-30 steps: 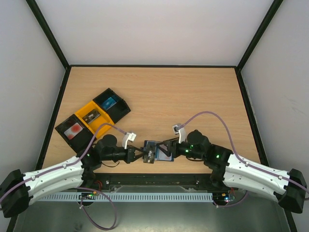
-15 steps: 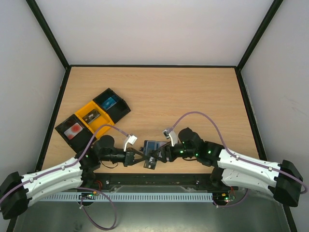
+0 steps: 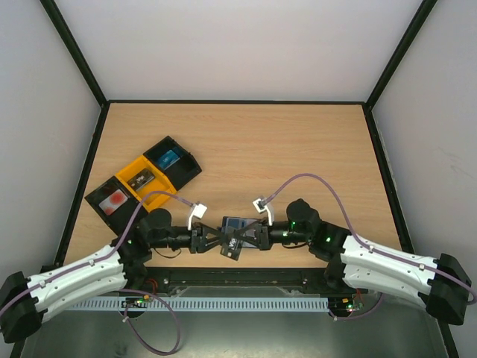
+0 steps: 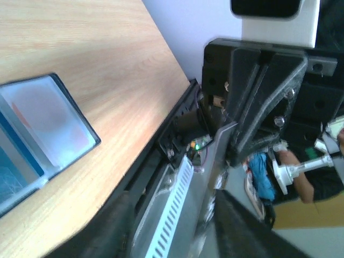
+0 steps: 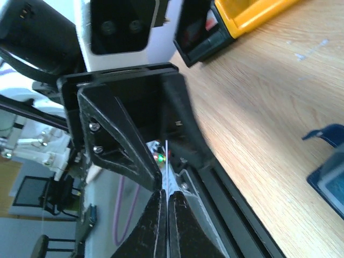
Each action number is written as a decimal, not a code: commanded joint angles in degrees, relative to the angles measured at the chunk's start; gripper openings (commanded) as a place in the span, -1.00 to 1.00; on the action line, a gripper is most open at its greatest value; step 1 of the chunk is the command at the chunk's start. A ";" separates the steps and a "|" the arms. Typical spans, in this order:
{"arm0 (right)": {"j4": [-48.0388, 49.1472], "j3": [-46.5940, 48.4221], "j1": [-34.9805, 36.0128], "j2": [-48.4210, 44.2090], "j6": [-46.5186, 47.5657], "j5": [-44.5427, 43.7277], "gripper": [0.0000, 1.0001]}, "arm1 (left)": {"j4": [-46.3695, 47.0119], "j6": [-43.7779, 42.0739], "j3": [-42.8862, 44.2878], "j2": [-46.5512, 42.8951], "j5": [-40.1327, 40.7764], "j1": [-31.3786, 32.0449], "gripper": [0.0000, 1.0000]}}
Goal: Take the credit cards out of the card holder
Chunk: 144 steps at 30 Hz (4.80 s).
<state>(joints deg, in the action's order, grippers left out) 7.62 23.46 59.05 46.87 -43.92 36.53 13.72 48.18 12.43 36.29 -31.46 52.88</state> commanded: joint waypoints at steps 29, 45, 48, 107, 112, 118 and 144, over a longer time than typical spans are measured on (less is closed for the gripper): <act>53.27 -1.23 -0.08 20.22 -31.36 -27.18 -0.95 | 0.54 19.81 2.08 -14.24 33.97 -0.94 0.37; 54.93 -2.51 -0.16 24.68 -33.67 -28.96 -0.94 | 3.50 19.52 1.46 -10.63 34.41 -1.97 -0.95; 55.05 -3.38 -0.11 24.93 -33.69 -28.54 -0.78 | 2.00 17.84 1.83 -10.69 34.22 -2.75 -0.95; 19.81 -11.99 -0.19 -4.96 -20.33 -34.85 0.95 | -34.81 -17.91 28.46 28.11 2.23 -76.61 -0.89; 20.09 -12.17 -0.19 -4.95 -20.41 -35.11 0.95 | -33.12 -17.07 29.27 29.61 5.45 -76.64 -0.90; 19.91 -12.24 -0.23 -5.27 -20.33 -35.11 0.96 | -30.98 -16.43 29.24 32.59 5.06 -76.50 -0.95; 15.89 -12.79 -0.19 -10.09 -18.13 -39.16 0.96 | -26.63 -16.33 33.03 42.68 12.51 -71.54 -0.95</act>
<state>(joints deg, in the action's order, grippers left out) 25.08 11.38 58.89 38.17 -63.24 -0.45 -14.35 31.92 43.46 78.98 -22.22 -19.73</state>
